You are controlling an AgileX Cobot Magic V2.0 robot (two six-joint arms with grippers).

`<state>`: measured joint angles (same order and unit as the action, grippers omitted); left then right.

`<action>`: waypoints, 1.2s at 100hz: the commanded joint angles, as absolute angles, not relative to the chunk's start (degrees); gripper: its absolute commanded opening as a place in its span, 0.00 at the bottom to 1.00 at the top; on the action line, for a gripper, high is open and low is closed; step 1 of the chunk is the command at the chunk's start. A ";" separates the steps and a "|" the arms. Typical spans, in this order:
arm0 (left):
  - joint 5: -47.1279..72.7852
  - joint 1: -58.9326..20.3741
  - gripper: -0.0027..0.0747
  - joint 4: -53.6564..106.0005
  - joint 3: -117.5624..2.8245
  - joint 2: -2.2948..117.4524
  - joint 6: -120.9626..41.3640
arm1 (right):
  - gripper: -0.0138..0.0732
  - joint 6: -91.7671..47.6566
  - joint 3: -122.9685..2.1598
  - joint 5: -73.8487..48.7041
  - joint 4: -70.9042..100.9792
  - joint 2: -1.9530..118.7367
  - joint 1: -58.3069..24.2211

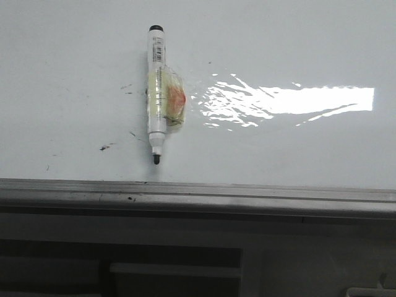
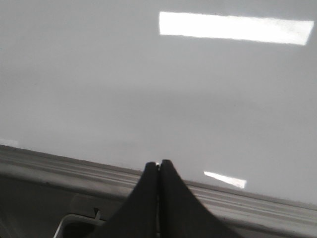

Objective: Write number 5 on whiteboard

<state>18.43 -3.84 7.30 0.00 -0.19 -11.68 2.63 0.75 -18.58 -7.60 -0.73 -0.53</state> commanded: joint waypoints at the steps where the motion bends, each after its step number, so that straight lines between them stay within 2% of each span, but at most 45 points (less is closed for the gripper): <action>1: 13.92 -4.05 0.01 7.72 1.40 -1.84 -11.26 | 0.09 2.39 1.93 -17.80 -8.50 -1.57 -0.28; 95: 12.10 -4.05 0.01 8.46 1.40 -1.84 -11.26 | 0.09 2.39 1.93 -15.04 -8.50 -1.57 -0.28; 105: 9.36 -4.05 0.01 20.64 1.40 -1.84 -11.23 | 0.09 2.39 1.93 -10.06 -8.36 -1.57 -0.28; 120: 8.25 -4.05 0.01 49.42 1.40 -1.84 -11.23 | 0.09 2.39 1.93 -1.66 -5.02 -1.57 -0.28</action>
<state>13.14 -3.84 34.07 0.00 -0.19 -11.68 2.63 0.75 -11.38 -7.07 -0.73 -0.53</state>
